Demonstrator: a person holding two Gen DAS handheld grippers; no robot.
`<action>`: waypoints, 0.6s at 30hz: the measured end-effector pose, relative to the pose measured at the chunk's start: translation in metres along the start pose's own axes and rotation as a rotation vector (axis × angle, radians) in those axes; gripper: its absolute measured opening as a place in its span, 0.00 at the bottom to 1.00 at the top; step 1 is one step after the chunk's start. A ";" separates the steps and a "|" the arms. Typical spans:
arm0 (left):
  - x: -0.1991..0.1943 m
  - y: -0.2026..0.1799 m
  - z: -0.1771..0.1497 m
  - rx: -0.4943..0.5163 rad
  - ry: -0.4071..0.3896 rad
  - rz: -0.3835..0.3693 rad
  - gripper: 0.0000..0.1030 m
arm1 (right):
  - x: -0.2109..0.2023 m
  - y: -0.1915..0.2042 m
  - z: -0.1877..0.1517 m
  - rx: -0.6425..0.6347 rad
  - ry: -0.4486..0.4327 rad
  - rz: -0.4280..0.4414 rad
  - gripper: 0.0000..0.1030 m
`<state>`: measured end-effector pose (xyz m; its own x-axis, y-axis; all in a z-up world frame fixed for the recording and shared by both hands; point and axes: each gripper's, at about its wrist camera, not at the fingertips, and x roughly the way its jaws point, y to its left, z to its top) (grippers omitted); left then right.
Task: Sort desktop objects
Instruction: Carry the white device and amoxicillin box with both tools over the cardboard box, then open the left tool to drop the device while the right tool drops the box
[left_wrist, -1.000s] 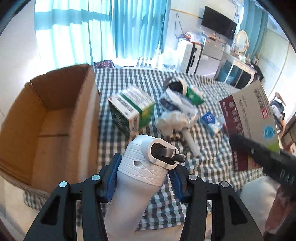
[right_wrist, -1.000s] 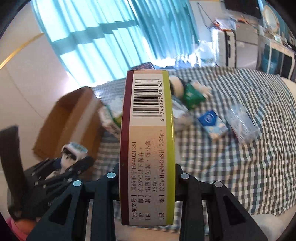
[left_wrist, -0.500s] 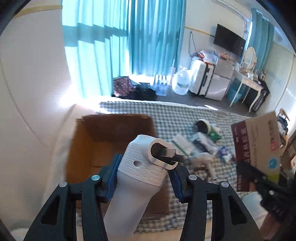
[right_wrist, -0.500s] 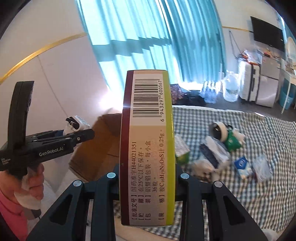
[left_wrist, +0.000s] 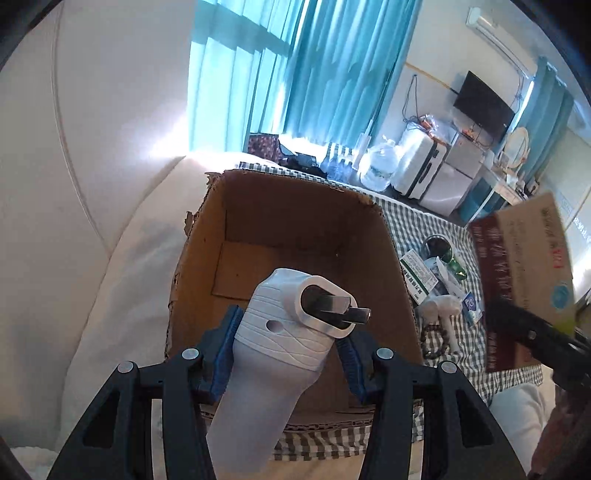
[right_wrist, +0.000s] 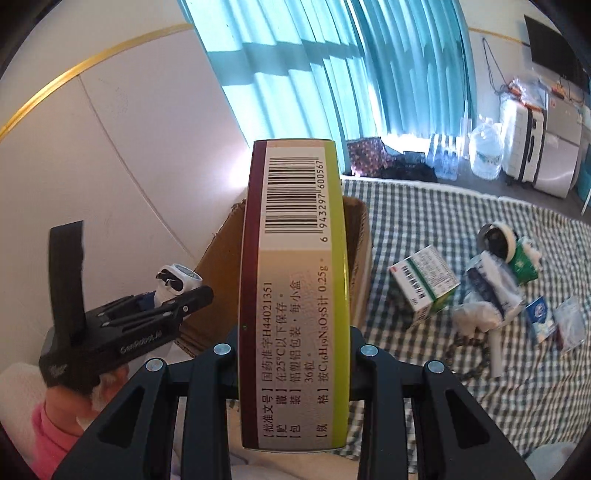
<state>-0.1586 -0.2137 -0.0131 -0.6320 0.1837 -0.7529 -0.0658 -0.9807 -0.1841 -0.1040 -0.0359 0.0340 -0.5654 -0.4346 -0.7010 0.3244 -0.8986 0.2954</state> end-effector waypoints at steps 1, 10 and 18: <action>0.000 0.002 0.000 -0.004 -0.004 -0.004 0.49 | 0.009 0.002 0.001 0.001 0.013 -0.006 0.29; 0.014 0.014 -0.002 -0.030 0.016 -0.026 0.49 | 0.060 0.010 0.005 -0.007 0.099 -0.043 0.29; 0.015 0.010 -0.005 0.014 0.001 -0.008 0.82 | 0.068 0.011 0.012 0.027 0.105 -0.018 0.37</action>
<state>-0.1645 -0.2201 -0.0291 -0.6305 0.1920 -0.7520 -0.0817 -0.9800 -0.1817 -0.1479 -0.0762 -0.0031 -0.4877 -0.4108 -0.7703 0.2937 -0.9082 0.2983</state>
